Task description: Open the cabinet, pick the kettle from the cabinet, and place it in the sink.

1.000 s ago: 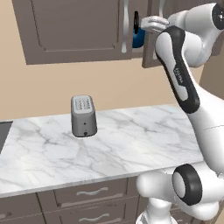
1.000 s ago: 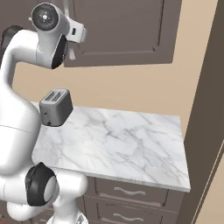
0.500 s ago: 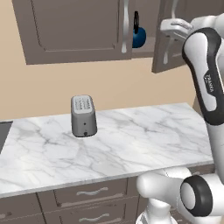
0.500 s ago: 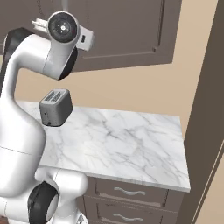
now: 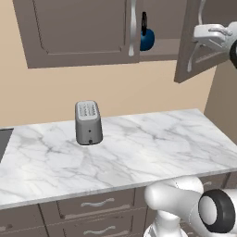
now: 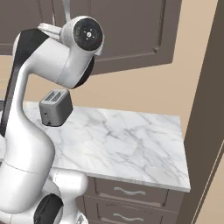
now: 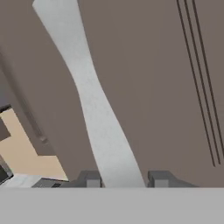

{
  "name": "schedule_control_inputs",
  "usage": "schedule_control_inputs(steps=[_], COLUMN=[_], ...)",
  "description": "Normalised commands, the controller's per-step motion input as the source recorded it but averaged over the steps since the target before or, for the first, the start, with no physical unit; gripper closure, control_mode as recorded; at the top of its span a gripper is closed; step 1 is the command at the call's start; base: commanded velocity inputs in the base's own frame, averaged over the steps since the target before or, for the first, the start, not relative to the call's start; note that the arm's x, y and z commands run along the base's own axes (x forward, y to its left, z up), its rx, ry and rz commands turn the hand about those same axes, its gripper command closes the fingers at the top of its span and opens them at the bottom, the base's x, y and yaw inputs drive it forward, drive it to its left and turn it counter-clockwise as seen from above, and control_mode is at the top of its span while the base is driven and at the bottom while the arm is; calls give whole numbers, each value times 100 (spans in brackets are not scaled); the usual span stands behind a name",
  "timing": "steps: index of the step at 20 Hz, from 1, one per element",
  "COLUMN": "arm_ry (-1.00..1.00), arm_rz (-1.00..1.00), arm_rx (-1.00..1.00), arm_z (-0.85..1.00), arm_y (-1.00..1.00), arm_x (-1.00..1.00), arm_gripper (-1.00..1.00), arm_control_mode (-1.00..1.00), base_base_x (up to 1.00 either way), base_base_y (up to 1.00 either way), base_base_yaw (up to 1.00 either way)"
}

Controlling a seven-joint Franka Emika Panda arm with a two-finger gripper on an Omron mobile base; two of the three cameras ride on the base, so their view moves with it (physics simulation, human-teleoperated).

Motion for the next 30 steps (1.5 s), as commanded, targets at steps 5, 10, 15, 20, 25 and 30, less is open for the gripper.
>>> schedule_control_inputs(steps=[5,10,15,20,25,30], arm_ry=[1,2,4,0,0,0], arm_rz=[13,7,0,0,-2,-18], arm_rx=[0,0,0,0,-4,-15], arm_z=[-5,-7,-23,-25,-30,-27], arm_y=[-19,-13,18,9,4,17], arm_x=[-49,-43,-24,-30,-40,-40], arm_gripper=[100,100,-100,-100,-100,-100], arm_control_mode=[-100,-100,-100,-100,-100,-100], base_base_x=[0,0,0,0,0,0], base_base_y=[0,0,0,0,0,0], base_base_yaw=[0,0,0,0,0,0])
